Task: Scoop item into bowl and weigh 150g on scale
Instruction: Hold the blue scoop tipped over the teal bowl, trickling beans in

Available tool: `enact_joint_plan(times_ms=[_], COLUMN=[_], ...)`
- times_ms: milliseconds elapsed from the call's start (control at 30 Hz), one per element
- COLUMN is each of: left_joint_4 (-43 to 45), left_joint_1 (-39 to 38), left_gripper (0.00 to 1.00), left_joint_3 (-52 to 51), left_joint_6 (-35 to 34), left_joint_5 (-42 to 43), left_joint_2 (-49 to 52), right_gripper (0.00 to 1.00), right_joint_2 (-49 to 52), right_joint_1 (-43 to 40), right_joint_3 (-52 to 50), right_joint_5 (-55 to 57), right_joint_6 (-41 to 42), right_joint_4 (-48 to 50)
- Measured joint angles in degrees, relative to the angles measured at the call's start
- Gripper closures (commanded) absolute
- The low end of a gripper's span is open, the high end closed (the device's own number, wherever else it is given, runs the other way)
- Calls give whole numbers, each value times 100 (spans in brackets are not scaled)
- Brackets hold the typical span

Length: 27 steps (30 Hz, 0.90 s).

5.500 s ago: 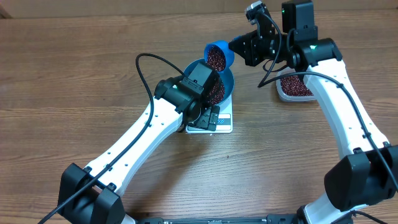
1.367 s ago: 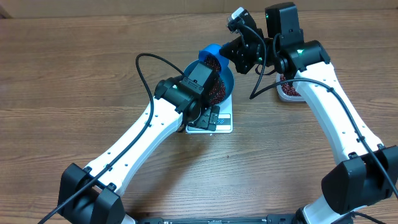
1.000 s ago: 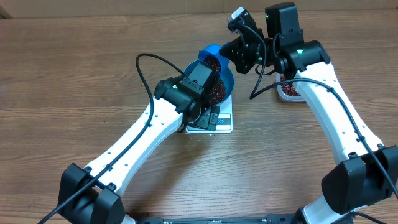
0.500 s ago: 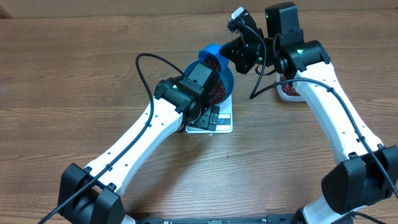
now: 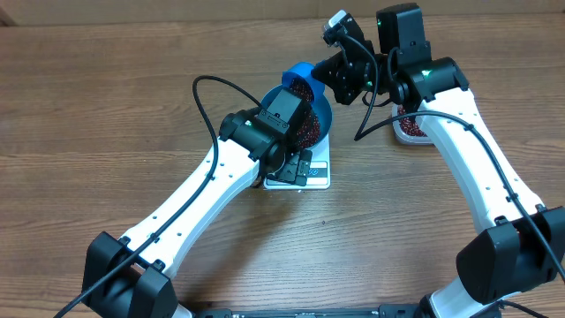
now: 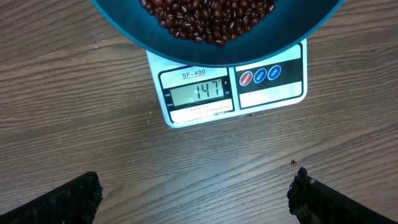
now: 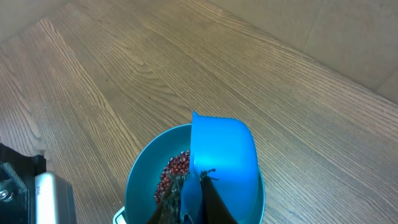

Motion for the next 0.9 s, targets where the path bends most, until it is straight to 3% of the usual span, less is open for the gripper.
enact_joint_plan(times_ms=[900], left_joint_4=[0], left_joint_1=[0], left_gripper=[0], left_joint_3=[0], left_joint_6=[2], left_joint_5=[0], left_joint_2=[0], right_gripper=[96], right_joint_2=[0], right_joint_1=[42], right_joint_3=[0], right_joint_5=[87], right_joint_6=[2], right_joint_4=[-63])
